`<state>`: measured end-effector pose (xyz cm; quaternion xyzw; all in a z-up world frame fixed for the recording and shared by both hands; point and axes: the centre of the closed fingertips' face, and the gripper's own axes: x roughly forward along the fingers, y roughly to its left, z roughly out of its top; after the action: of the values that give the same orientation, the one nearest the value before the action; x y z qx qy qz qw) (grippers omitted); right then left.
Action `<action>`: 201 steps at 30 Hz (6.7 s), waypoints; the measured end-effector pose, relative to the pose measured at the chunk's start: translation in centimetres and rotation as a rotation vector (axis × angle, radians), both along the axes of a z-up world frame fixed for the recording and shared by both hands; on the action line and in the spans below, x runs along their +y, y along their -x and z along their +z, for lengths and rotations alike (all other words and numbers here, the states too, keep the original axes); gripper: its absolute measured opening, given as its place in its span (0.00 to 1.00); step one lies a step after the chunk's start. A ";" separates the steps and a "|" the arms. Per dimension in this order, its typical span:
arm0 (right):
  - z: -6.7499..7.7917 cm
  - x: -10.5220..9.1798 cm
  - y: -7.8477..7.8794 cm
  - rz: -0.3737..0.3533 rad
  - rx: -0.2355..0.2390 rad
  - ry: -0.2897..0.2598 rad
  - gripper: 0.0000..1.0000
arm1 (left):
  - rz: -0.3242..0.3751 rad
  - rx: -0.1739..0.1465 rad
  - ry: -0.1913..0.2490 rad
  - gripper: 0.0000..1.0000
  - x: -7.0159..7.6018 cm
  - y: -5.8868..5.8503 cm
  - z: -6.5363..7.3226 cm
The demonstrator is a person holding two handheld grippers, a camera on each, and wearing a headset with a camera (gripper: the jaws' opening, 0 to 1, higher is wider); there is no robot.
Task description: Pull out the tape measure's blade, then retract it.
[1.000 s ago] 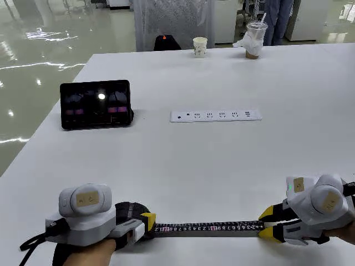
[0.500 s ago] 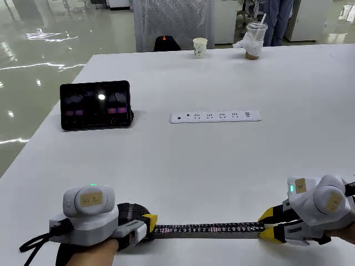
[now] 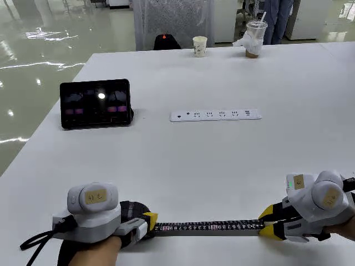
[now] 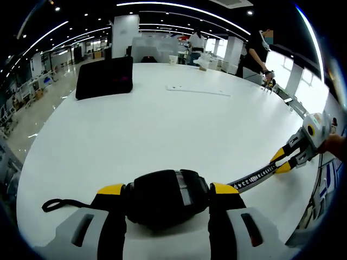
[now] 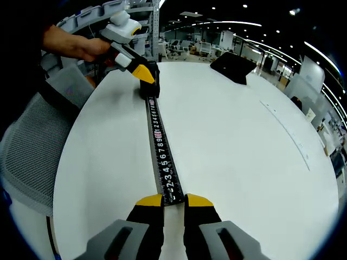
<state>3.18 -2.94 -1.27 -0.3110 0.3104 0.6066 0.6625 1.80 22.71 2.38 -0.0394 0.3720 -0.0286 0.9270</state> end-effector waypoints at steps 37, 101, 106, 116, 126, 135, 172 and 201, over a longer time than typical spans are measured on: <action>0.0 0.5 0.0 0.004 -0.007 0.014 0.10 | -0.002 0.015 0.003 0.53 0.0 0.1 0.0; 0.0 5.0 0.9 0.054 0.004 0.001 0.11 | -0.006 0.026 0.048 0.54 0.1 0.1 0.0; 0.0 5.6 1.0 0.055 0.006 -0.004 0.11 | -0.005 0.026 0.053 0.54 0.1 0.1 0.1; 0.0 6.8 1.1 0.057 0.012 -0.012 0.11 | -0.006 0.027 0.058 0.54 0.1 0.1 0.1; -0.1 7.5 1.1 0.057 0.013 -0.018 0.11 | -0.006 0.028 0.063 0.55 0.2 0.1 0.1; -0.1 8.1 1.2 0.059 0.016 -0.022 0.11 | -0.008 0.028 0.066 0.55 0.2 0.1 0.1; -0.1 11.0 1.4 0.081 0.017 -0.039 0.11 | -0.009 0.035 0.079 0.55 0.2 0.2 0.0; -0.1 13.6 1.7 0.101 0.019 -0.056 0.11 | -0.004 0.039 0.097 0.55 0.3 0.1 -0.4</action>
<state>1.47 10.62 -1.40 -0.3019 0.2833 0.6505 0.6367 1.66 23.01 2.03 -0.0841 0.3884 -0.0475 0.9164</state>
